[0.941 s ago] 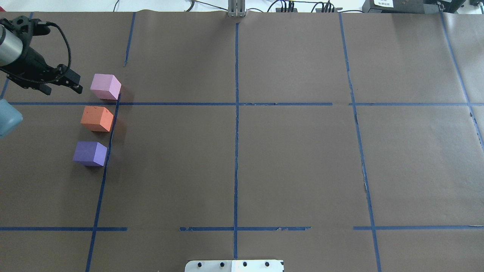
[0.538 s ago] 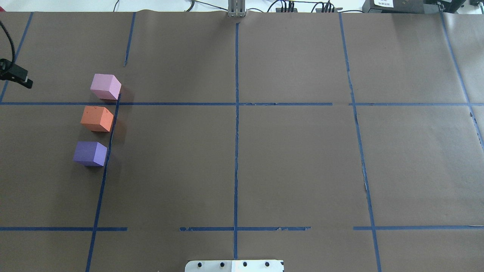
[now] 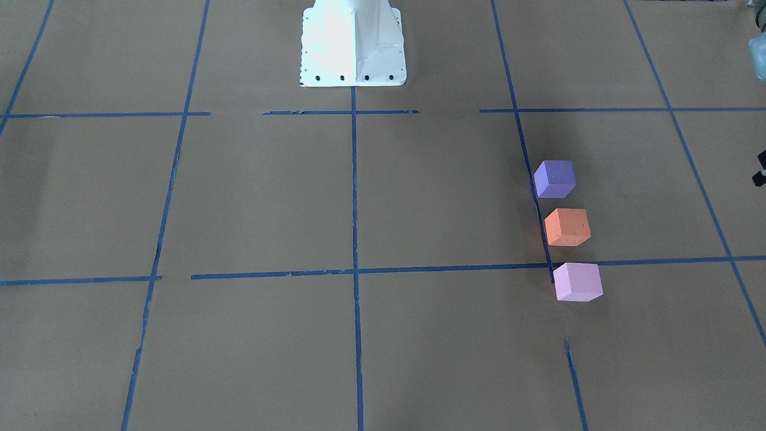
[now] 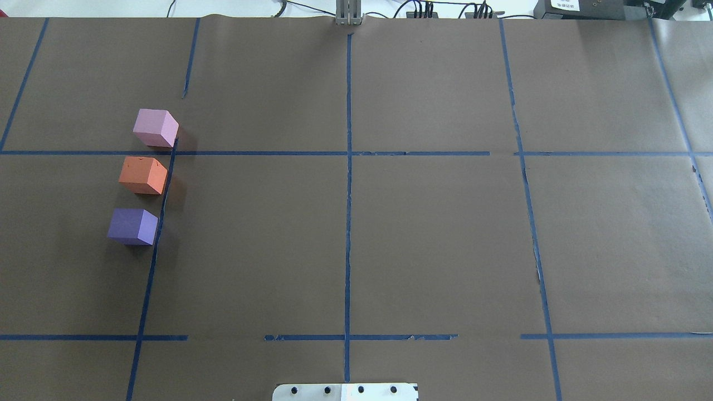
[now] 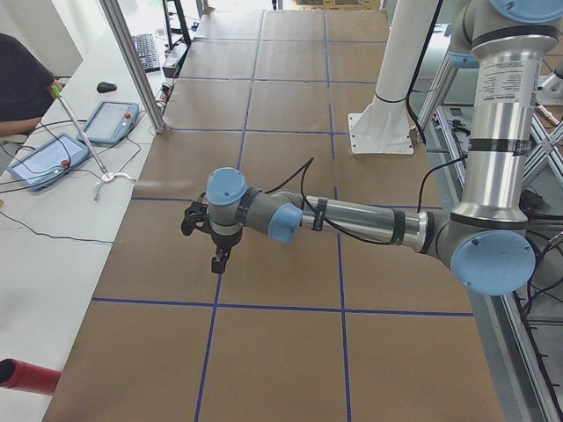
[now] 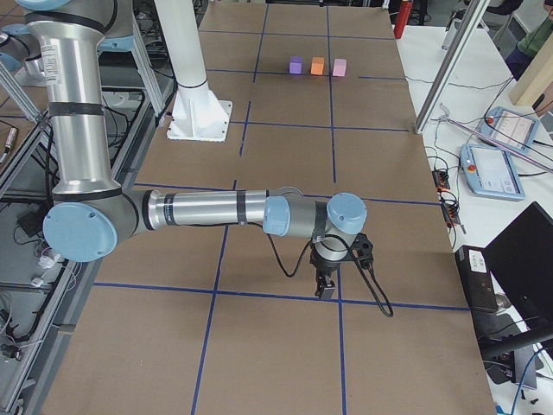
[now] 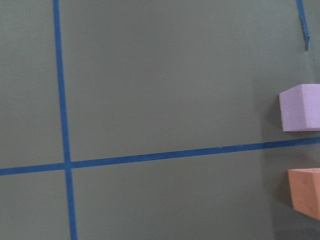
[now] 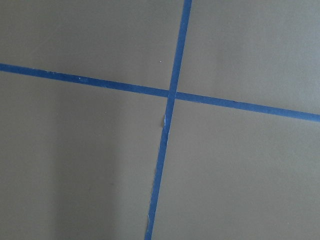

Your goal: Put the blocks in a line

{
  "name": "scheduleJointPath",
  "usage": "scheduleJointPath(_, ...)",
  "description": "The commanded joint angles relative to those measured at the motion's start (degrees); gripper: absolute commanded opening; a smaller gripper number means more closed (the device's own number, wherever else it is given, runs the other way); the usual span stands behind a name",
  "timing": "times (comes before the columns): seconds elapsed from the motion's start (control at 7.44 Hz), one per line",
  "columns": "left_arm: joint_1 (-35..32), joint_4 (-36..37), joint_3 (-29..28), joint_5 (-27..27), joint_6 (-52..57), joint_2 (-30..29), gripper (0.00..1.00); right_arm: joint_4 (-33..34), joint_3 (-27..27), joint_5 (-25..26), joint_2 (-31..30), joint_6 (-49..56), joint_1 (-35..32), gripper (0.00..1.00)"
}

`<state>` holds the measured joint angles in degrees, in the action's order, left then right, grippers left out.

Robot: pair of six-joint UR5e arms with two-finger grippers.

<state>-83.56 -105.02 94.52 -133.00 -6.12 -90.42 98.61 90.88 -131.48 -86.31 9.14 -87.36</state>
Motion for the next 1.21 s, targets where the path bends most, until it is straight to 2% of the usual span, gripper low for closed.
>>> scheduleJointPath(0.0,-2.3,-2.73,-2.84,-1.46,2.7,2.09,1.0,0.0,0.0,0.0,0.0,0.0,0.0,1.0)
scheduleJointPath(0.4,-3.1,-1.42,-2.5,-2.44,1.91,3.76,1.0,0.0,0.0,0.0,0.0,0.0,0.0,1.0)
scheduleJointPath(0.67,-7.31,10.12,-0.58,-2.35,2.43,3.15,1.0,0.0,0.0,0.0,0.0,0.0,0.0,1.0)
scheduleJointPath(1.08,-8.11,11.51,0.93,-2.0,2.7,3.76,1.0,0.0,0.0,0.0,0.0,0.0,0.0,1.0)
